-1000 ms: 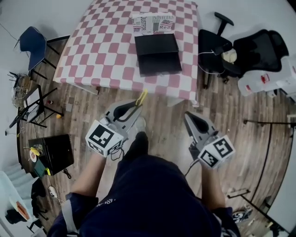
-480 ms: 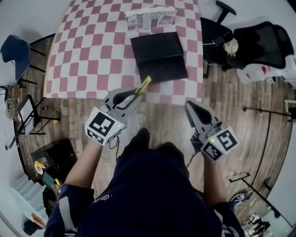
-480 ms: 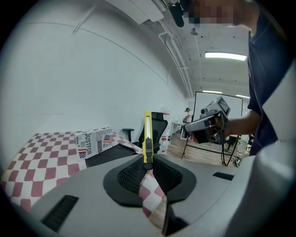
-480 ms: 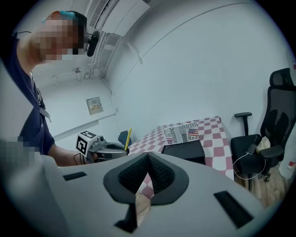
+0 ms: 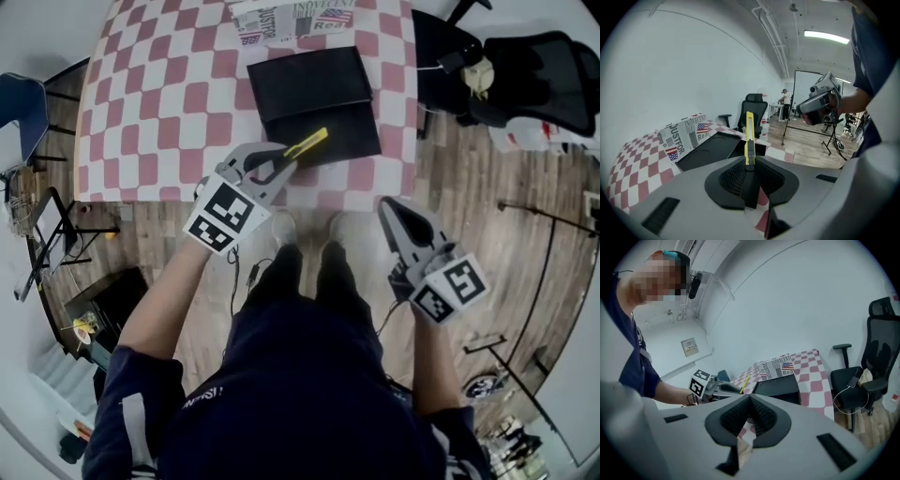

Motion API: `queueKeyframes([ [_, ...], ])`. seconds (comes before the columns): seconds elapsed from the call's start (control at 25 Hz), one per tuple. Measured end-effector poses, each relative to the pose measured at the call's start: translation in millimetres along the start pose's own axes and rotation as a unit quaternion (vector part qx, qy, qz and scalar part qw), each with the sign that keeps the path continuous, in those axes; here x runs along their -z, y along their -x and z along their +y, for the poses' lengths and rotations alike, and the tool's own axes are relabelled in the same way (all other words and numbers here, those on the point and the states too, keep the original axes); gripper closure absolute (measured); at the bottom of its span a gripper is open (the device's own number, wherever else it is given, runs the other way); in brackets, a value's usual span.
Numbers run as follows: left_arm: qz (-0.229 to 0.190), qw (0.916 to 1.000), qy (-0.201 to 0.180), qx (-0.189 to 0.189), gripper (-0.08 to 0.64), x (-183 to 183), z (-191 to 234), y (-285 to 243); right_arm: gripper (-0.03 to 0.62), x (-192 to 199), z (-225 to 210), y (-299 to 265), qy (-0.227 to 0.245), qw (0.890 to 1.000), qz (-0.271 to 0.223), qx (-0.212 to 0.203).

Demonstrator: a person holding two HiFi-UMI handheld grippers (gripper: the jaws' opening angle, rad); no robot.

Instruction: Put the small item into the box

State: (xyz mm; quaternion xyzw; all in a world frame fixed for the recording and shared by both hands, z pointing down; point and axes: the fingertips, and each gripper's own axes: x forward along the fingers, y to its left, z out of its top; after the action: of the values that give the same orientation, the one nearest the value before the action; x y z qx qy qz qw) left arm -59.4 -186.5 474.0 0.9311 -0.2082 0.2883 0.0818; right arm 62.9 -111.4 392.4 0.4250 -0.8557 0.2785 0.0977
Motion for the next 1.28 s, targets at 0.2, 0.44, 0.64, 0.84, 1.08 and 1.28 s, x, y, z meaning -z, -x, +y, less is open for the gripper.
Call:
queueKeyframes([
  [0.2,0.068,0.9972,-0.031,0.004,0.479,12.5,8.5,-47.9,0.586,9.7,-32.9,-4.4,-0.014,1.000,0.016,-0.016],
  [0.44,0.158,0.9848,-0.071,0.009,0.479,33.9,16.2,-105.1,0.586,21.5,-75.5,-3.7,-0.038,0.999,0.028,-0.022],
  [0.64,0.222,0.9711,-0.084,0.019,0.479,52.8,20.6,-138.3,0.586,30.4,-106.7,1.1,-0.056,0.998,0.035,-0.018],
  [0.84,0.290,0.9523,-0.093,0.020,0.479,72.7,23.4,-154.9,0.586,38.5,-126.4,3.5,-0.070,0.997,0.040,-0.016],
  [1.08,0.349,0.9307,-0.105,0.024,0.479,84.4,22.1,-163.6,0.586,45.1,-139.2,4.1,-0.082,0.995,0.044,-0.019],
  [1.28,0.383,0.9156,-0.119,0.028,0.477,84.9,21.7,-165.7,0.586,45.3,-145.4,4.8,-0.090,0.995,0.042,-0.019],
])
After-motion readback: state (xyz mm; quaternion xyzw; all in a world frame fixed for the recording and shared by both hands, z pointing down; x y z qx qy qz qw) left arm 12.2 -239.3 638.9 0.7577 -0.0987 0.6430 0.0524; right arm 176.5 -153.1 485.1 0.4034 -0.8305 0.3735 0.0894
